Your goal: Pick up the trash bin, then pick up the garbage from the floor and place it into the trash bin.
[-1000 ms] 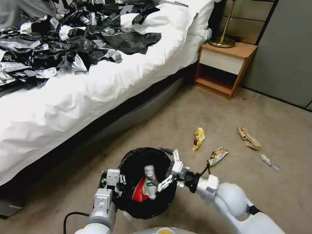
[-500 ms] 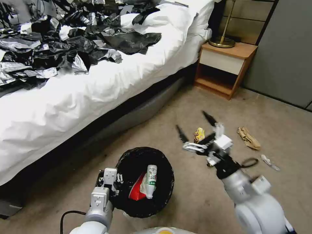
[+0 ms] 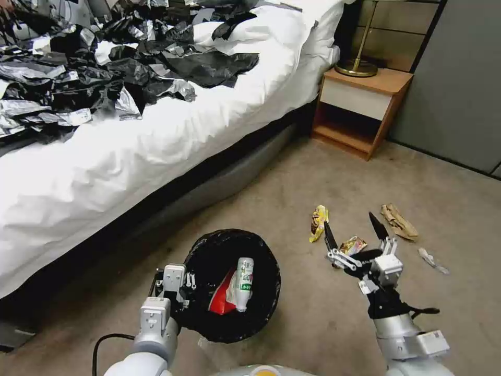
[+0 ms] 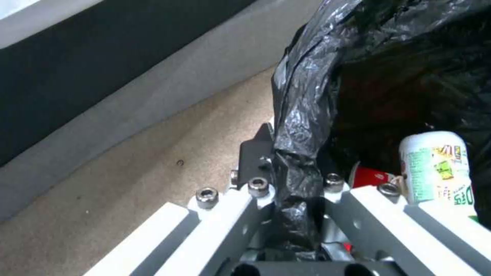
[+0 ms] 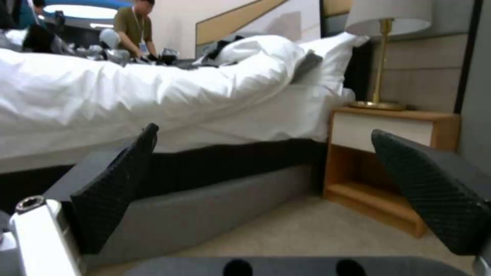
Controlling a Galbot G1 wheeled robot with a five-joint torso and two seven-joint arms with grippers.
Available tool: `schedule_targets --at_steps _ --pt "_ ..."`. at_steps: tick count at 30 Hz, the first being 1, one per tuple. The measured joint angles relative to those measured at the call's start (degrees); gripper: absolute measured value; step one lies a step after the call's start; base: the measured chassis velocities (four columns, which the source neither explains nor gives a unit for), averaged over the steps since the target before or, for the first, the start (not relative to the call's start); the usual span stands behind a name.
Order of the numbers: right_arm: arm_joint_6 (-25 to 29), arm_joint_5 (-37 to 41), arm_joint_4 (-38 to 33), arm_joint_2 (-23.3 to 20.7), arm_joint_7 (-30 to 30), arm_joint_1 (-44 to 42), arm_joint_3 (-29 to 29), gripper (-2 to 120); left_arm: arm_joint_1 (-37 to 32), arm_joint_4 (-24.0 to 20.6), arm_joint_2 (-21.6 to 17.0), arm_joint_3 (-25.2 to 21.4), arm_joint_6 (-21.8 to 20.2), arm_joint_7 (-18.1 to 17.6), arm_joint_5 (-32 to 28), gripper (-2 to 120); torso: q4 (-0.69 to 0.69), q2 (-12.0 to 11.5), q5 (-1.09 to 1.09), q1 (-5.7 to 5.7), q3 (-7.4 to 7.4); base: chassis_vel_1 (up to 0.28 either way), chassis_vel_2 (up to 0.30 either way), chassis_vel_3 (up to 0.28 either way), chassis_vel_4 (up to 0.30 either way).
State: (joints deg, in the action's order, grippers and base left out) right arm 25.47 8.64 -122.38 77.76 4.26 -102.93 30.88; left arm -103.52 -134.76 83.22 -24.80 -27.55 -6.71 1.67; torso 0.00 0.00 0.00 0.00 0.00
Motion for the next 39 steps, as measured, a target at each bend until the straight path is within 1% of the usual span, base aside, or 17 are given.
schedule_targets --at_steps 11,20,39 --pt "1.1 0.6 2.3 -0.3 0.9 0.5 0.7 100 -0.1 0.2 0.5 0.1 1.3 0.9 0.7 1 0.01 0.0 0.00 0.00 0.00 0.000 0.000 0.000 0.000" --pt "1.0 0.6 2.2 -0.4 2.3 0.9 1.1 99 0.0 0.6 0.5 0.1 1.4 0.9 0.7 1 0.01 0.0 0.00 0.00 0.00 0.000 0.000 0.000 0.000" --pt "0.2 0.7 1.7 -0.3 2.5 1.5 1.0 99 0.7 1.1 0.6 0.1 1.3 0.8 0.5 1 0.00 0.0 0.00 0.00 0.00 -0.084 -0.090 -0.089 -0.083"
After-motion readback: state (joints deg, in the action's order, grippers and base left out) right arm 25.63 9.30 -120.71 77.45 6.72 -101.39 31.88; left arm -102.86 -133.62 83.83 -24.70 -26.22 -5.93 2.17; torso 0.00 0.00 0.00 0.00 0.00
